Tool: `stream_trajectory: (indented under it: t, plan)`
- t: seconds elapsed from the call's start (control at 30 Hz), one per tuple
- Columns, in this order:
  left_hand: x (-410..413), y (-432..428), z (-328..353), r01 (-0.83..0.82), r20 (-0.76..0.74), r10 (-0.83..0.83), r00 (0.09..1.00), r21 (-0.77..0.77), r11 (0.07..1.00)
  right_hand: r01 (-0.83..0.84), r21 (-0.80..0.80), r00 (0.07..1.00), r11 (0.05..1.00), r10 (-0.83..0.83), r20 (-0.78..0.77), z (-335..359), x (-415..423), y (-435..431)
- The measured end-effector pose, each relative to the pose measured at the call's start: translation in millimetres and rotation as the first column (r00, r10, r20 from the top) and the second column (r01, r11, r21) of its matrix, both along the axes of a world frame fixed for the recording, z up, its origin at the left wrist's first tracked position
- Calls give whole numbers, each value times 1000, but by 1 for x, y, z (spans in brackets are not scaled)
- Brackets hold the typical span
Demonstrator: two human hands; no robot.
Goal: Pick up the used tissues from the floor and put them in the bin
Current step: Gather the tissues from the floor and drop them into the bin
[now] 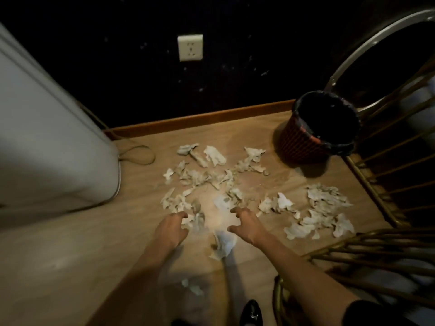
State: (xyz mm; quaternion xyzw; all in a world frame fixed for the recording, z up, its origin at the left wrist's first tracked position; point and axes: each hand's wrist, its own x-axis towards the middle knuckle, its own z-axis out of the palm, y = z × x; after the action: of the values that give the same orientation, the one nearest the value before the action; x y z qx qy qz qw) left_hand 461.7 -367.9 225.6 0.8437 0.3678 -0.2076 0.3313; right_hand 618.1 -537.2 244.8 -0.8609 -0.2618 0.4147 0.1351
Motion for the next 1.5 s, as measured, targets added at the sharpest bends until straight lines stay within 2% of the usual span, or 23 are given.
stream_trajectory:
  t: [0.13, 0.3, 0.43, 0.57, 0.63, 0.7, 0.77, 0.9, 1.0, 1.07, 1.17, 1.23, 1.3, 1.4, 1.5]
  plan:
    - [-49, -33, -85, -30, -50, 27, 998, -60, 998, -111, -17, 994, 994, 112, 16, -86, -29, -16]
    - [-98, -82, -202, -63, -49, 58, 997, -110, 992, -126, -15, 991, 992, 126, 50, -202, -59, -33]
    - [-124, -119, -276, 24, -152, -30, 988, -40, 999, -74, -52, 995, 996, 77, 60, -283, -82, -46]
    - [-136, -151, -332, 81, -197, -87, 976, -38, 996, -57, -66, 994, 996, 63, 91, -347, -94, -52]
    - [-139, -159, -354, 171, -211, -167, 963, -2, 985, -53, -52, 982, 997, 62, 180, -367, -99, -53]
    - [-140, -157, -368, 224, -124, -224, 967, -14, 974, -59, 7, 929, 998, 52, 365, -381, -107, -53]
    - [-138, -148, -371, 202, 24, -201, 979, -51, 978, -18, 154, 897, 988, -52, 440, -392, -115, -48]
    - [-122, -109, -369, -80, 257, 87, 963, -38, 996, 154, 384, 892, 911, -295, 342, -407, -112, -20]
    - [-115, -68, -375, -333, 409, 292, 865, 31, 942, 323, 477, 854, 817, -469, 225, -403, -96, 17]
    - [-115, -44, -378, -468, 519, 349, 780, 114, 876, 343, 534, 825, 773, -520, 223, -395, -87, 44]
    - [-115, -16, -386, -564, 575, 373, 728, 194, 802, 177, 611, 831, 772, -450, 327, -387, -78, 77]
    - [-116, -7, -394, -530, 541, 333, 772, 258, 808, -9, 605, 879, 796, -282, 385, -394, -76, 92]
    - [-119, -11, -402, -488, 443, 312, 841, 369, 791, -186, 533, 883, 826, -97, 458, -410, -77, 100]
    - [-116, -31, -408, -524, 368, 386, 846, 439, 730, -253, 462, 872, 850, -6, 489, -430, -81, 98]
    - [-105, -47, -418, -491, 461, 289, 839, 415, 766, -304, 521, 850, 797, -20, 526, -441, -86, 86]
